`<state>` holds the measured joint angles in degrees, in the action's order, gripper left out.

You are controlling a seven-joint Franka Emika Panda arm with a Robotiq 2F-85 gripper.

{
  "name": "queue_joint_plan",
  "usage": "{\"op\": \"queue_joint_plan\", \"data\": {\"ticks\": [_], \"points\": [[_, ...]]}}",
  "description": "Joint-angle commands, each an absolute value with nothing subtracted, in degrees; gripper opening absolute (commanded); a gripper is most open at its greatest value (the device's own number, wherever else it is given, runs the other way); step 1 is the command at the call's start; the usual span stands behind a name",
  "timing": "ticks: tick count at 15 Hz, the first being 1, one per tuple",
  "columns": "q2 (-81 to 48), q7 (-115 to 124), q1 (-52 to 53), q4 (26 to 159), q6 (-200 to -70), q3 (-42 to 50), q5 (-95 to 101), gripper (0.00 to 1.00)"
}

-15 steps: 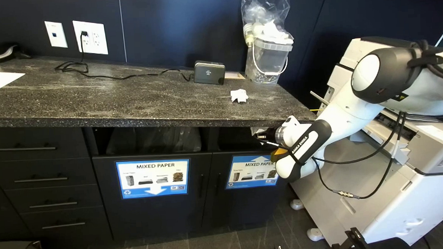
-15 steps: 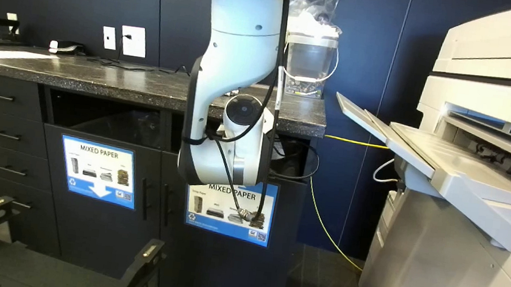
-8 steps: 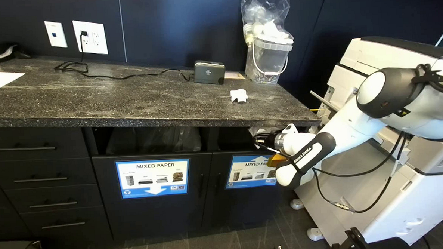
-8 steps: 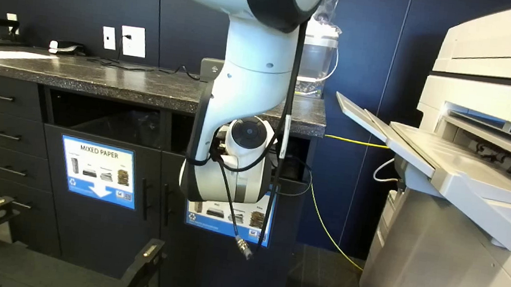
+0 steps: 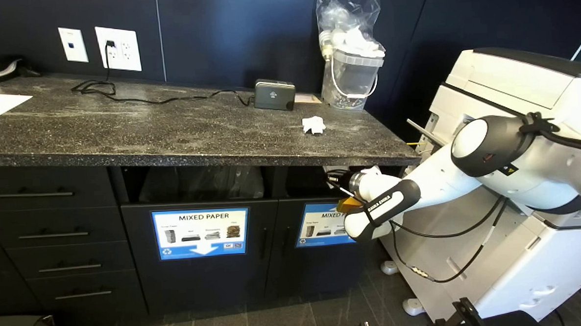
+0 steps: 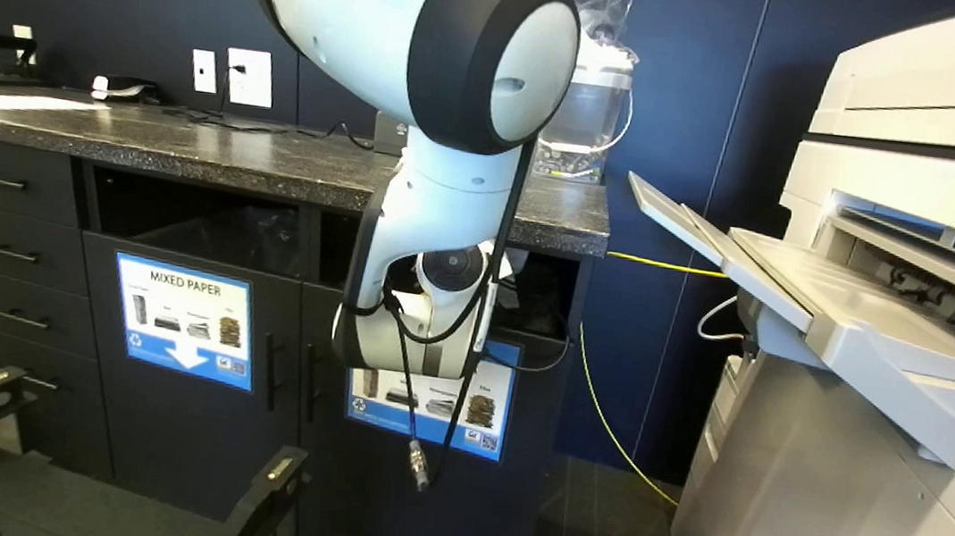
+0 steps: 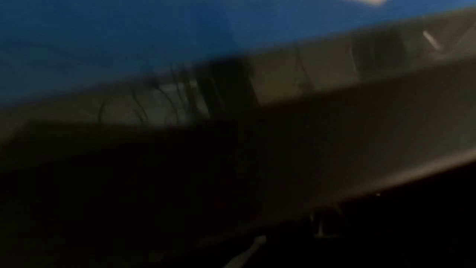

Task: Put the paper in the bin to the right

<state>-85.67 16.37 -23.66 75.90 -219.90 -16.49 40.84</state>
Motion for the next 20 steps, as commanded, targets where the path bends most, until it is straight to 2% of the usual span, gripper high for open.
{"op": "queue_joint_plan", "data": {"ticks": [1, 8, 9, 10, 11, 18, 20], "points": [[-85.63, 19.06, -21.33, 73.25, -222.44, -15.15, 37.30, 0.09], [-85.62, 21.32, -20.32, 72.59, -221.74, -14.09, 36.43, 0.10], [-85.61, 21.99, -20.53, 72.68, -221.54, -14.18, 37.22, 0.37], [-85.60, 22.05, -20.45, 72.66, -221.43, -14.05, 37.04, 0.37], [-85.58, 22.30, -20.41, 72.66, -221.49, -13.98, 36.99, 0.43], [-85.42, 23.26, -20.63, 73.24, -219.12, -14.35, 36.11, 0.96], [-85.42, 22.50, -20.32, 73.55, -219.47, -14.18, 34.58, 1.00]]}}
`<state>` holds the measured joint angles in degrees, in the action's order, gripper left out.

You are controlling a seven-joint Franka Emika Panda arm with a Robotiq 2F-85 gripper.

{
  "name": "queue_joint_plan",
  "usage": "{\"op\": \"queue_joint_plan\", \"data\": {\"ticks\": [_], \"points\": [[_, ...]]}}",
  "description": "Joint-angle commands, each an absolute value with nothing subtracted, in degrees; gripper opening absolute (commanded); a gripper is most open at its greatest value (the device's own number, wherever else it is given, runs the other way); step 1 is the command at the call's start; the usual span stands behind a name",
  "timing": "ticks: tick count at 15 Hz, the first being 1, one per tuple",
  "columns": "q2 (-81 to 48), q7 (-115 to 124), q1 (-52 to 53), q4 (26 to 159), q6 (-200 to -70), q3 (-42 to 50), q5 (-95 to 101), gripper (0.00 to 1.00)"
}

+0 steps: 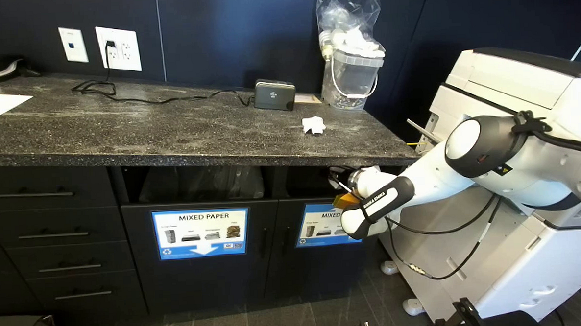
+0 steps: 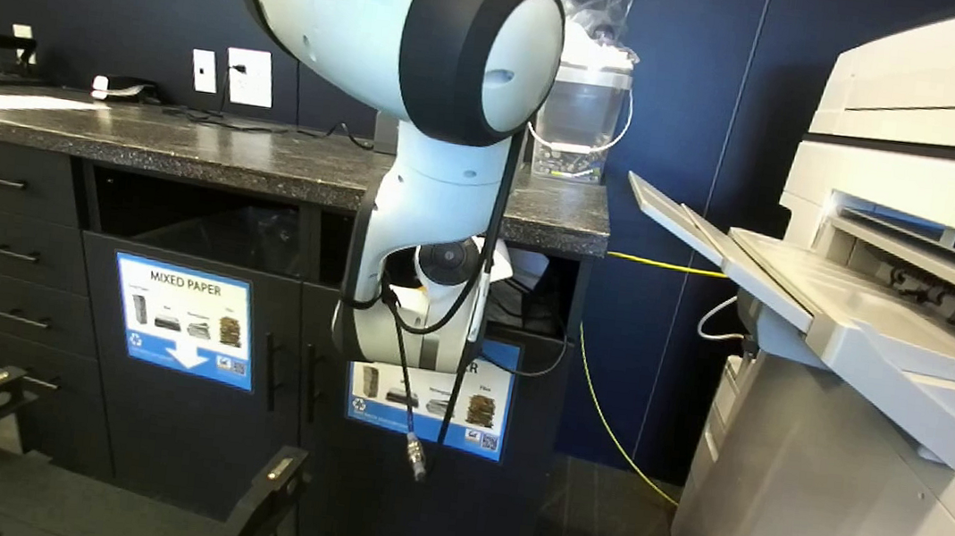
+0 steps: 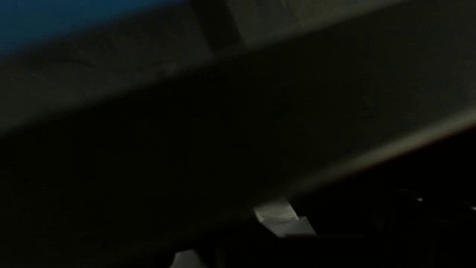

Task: Put the paper in the bin to the right

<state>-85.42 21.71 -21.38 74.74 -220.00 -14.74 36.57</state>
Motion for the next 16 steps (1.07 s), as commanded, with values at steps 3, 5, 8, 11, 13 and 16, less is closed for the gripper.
{"op": "queue_joint_plan", "data": {"ticks": [3, 5, 8, 11, 13, 16], "points": [[-85.42, 22.35, -20.68, 74.31, -217.89, -14.71, 33.80, 1.00], [-85.44, 21.57, -20.49, 75.03, -217.44, -14.47, 31.81, 1.00], [-84.78, 20.58, -20.10, 76.90, -217.20, -13.69, 29.83, 1.00], [-84.04, 18.21, -18.27, 78.91, -219.35, -11.75, 24.77, 1.00], [-83.34, 16.54, -16.76, 80.30, -221.16, -10.50, 21.16, 1.00], [-82.27, 12.44, -13.97, 82.71, -225.38, -8.68, 14.96, 1.00]]}}
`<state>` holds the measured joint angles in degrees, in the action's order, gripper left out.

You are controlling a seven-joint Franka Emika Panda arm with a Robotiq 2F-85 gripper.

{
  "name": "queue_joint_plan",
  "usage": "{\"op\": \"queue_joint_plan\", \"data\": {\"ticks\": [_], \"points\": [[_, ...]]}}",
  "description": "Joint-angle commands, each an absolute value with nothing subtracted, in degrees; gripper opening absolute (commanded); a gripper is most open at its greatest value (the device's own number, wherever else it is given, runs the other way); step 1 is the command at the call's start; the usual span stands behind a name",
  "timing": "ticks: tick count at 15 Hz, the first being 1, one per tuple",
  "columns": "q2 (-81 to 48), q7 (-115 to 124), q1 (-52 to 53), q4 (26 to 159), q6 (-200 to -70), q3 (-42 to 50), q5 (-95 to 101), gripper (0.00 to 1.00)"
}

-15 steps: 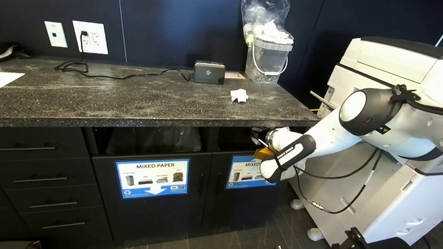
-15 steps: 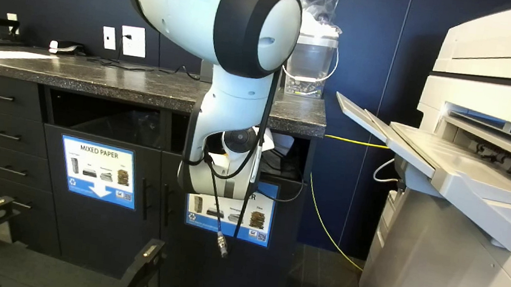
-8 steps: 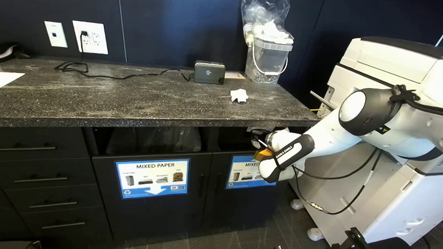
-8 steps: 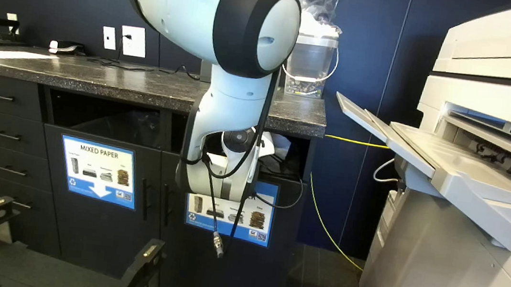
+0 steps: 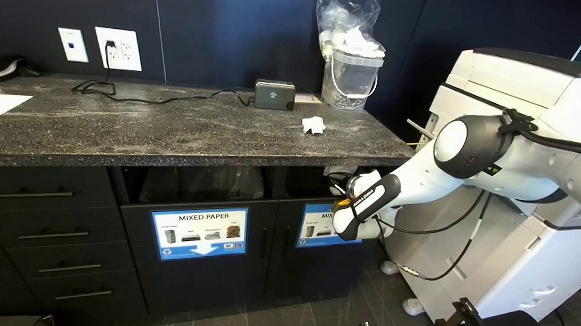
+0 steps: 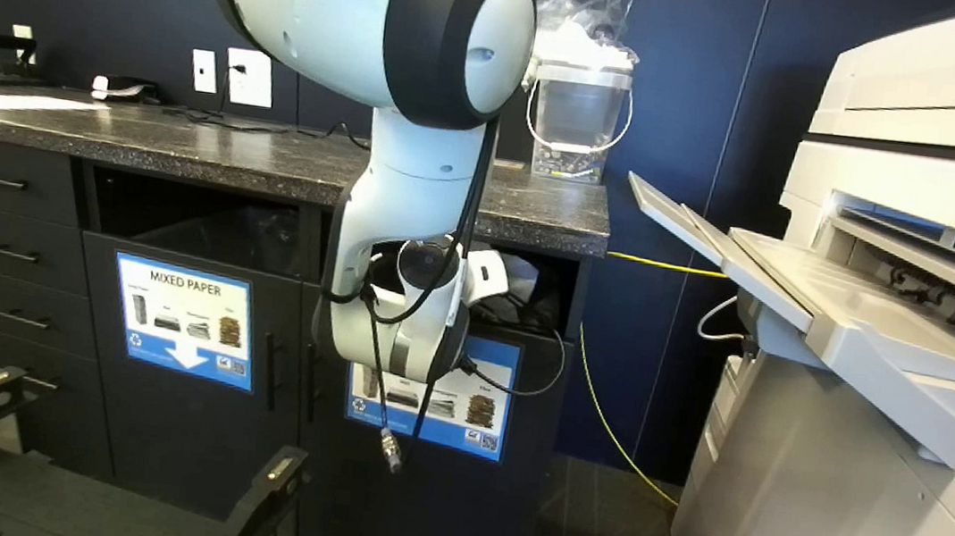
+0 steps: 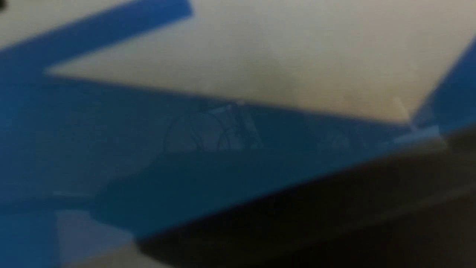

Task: Put the paper in the bin to the right

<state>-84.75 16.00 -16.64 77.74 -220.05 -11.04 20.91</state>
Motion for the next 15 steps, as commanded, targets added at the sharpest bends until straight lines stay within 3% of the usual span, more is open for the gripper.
{"op": "queue_joint_plan", "data": {"ticks": [1, 9, 15], "points": [[-82.05, 10.98, -13.13, 83.40, -227.15, -8.26, 13.22, 1.00], [-77.22, 0.23, -4.21, 96.12, -240.78, -2.55, -0.66, 1.00], [-67.96, -4.98, 2.32, 110.96, -243.34, -0.99, -8.16, 1.00]]}}
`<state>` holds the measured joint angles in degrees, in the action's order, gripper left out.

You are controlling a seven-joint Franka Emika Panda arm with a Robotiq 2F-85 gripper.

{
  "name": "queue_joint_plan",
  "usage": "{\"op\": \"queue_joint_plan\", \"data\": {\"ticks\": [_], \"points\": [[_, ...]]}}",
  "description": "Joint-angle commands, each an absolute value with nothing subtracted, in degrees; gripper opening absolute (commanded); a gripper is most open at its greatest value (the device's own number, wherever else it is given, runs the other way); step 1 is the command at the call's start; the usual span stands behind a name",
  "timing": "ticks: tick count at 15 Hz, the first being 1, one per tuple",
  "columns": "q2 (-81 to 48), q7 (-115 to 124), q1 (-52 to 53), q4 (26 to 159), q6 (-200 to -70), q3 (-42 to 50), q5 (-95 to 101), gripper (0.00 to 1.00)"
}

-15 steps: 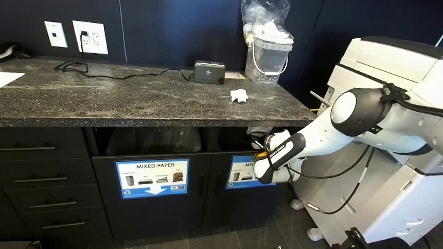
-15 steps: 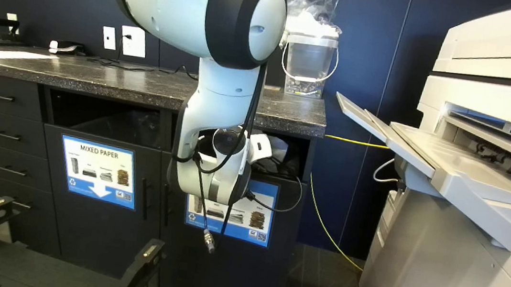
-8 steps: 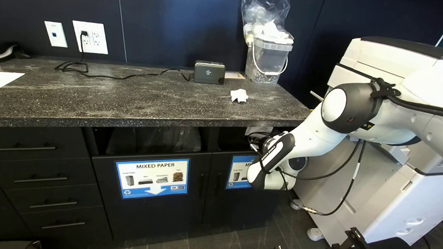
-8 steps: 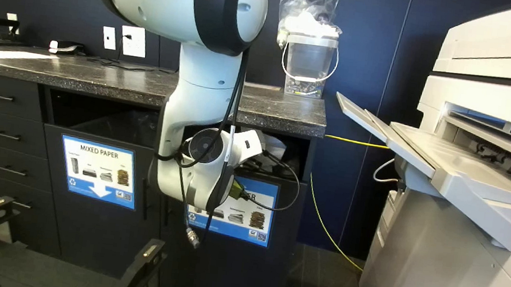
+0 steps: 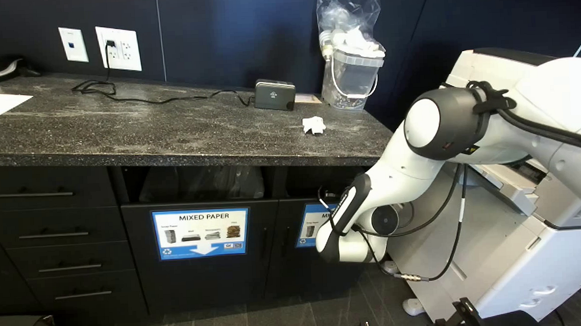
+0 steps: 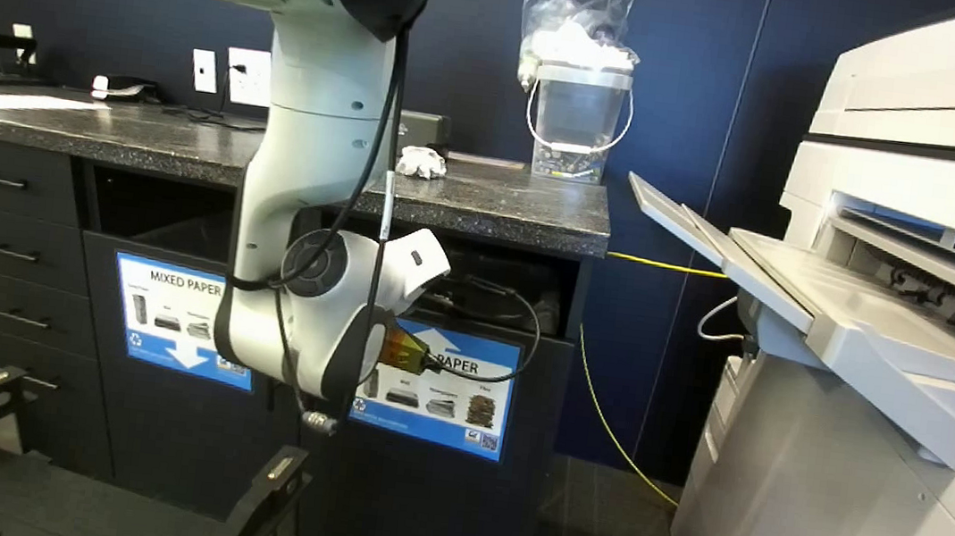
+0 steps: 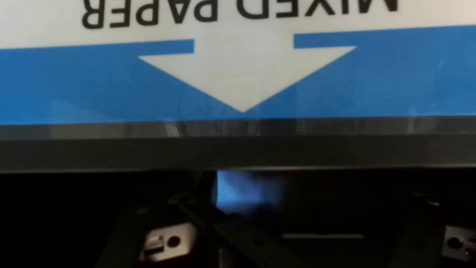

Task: Put the paper in the bin to the right

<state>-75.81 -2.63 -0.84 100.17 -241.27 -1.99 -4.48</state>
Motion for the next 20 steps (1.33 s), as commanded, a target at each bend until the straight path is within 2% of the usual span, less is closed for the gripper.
{"op": "queue_joint_plan", "data": {"ticks": [1, 5, 9, 16, 20], "points": [[-66.08, -5.47, 3.17, 113.43, -243.46, -0.98, -9.20, 1.00], [-56.19, -6.39, 5.98, 123.90, -242.03, -1.37, -12.96, 1.00], [-43.75, -4.66, 6.12, 135.17, -233.03, -2.36, -11.58, 1.00], [-22.07, -4.73, 5.88, 145.45, -203.43, -1.57, -6.93, 1.00], [-15.94, -4.48, 5.09, 140.94, -183.89, -1.66, -3.48, 1.00]]}}
